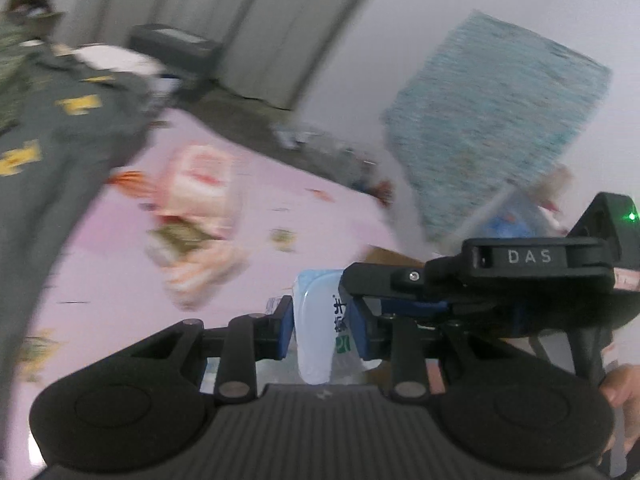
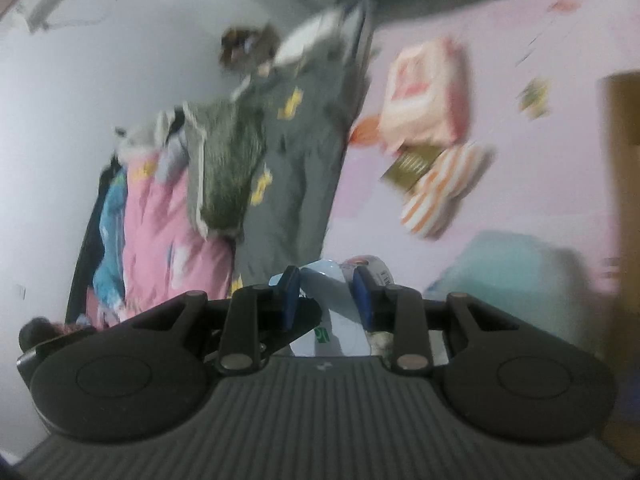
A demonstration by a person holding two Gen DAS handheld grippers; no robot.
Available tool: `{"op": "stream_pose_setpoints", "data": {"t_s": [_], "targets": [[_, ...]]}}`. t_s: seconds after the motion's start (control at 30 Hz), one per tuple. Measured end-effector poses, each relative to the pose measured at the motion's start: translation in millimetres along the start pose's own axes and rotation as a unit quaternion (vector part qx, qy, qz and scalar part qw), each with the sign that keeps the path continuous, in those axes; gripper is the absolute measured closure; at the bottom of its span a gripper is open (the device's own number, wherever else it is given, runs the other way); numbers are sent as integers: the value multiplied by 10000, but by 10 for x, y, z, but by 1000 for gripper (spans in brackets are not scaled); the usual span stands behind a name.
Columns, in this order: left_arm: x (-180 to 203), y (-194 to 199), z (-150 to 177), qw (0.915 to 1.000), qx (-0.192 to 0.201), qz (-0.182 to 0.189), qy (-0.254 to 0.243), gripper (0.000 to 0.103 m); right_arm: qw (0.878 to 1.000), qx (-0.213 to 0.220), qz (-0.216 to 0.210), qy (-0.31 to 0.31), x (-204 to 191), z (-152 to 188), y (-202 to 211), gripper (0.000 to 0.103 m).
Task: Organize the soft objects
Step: 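Carry the white packet with the right tool over the cardboard box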
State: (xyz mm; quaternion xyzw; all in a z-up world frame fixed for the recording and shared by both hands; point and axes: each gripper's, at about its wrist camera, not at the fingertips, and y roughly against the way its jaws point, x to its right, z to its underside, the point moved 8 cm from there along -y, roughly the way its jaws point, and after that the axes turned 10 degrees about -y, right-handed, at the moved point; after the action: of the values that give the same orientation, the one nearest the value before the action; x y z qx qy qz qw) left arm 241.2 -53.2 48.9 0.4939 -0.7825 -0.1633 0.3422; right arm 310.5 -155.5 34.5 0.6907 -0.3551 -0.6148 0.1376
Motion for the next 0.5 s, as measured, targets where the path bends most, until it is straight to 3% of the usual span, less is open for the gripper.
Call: {"op": "stream_pose_setpoints", "data": {"t_s": [0.13,0.27,0.5], "targets": [[725,-226,76,9977,-219,544,-346,73,9976,618,205,-230,401,29,891,75],[1320,-481,329,9913,-710,944,-578,73,9919,956,466,-689,922,198,1528,74],[1758,-820,961,9713,-1899,1161,-833,73,9810,773,658,-1656,1836,716,1930,72]]}}
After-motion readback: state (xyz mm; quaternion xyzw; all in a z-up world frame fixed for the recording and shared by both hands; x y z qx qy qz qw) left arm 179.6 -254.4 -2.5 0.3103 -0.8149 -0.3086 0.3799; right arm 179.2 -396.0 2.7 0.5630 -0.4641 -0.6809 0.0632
